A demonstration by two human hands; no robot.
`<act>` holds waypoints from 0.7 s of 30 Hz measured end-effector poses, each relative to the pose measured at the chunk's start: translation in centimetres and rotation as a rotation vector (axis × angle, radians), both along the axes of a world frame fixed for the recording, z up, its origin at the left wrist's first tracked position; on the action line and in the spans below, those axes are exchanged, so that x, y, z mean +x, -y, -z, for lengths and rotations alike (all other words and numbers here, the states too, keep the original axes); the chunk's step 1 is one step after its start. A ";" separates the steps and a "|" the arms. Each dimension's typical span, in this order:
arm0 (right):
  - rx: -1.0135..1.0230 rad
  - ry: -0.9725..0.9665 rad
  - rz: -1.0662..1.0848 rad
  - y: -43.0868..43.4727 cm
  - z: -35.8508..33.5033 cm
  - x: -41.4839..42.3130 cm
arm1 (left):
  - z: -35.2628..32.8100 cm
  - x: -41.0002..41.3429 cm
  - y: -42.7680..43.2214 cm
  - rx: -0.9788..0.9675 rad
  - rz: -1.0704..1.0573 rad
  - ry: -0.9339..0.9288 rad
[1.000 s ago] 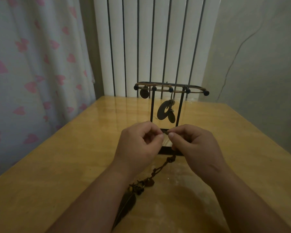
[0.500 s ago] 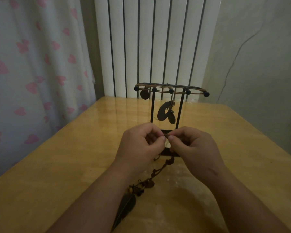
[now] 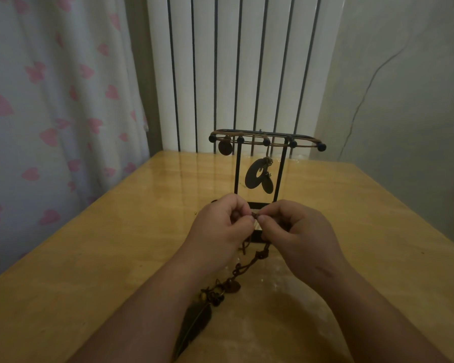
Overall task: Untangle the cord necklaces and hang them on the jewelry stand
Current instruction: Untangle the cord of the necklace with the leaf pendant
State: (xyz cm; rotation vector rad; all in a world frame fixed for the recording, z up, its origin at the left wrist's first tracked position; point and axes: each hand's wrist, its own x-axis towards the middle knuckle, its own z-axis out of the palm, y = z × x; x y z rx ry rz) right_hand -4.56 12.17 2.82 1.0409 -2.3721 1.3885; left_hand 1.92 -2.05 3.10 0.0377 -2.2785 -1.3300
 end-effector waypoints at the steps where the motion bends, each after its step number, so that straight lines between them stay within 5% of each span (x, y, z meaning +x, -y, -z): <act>1: 0.006 0.002 0.000 0.0 0.0 0.0 | 0.0 0.0 0.0 -0.001 0.003 0.008; 21: 0.012 -0.074 0.014 -0.3 -0.8 0.3 | 0.4 -0.4 0.4 -0.020 0.027 0.078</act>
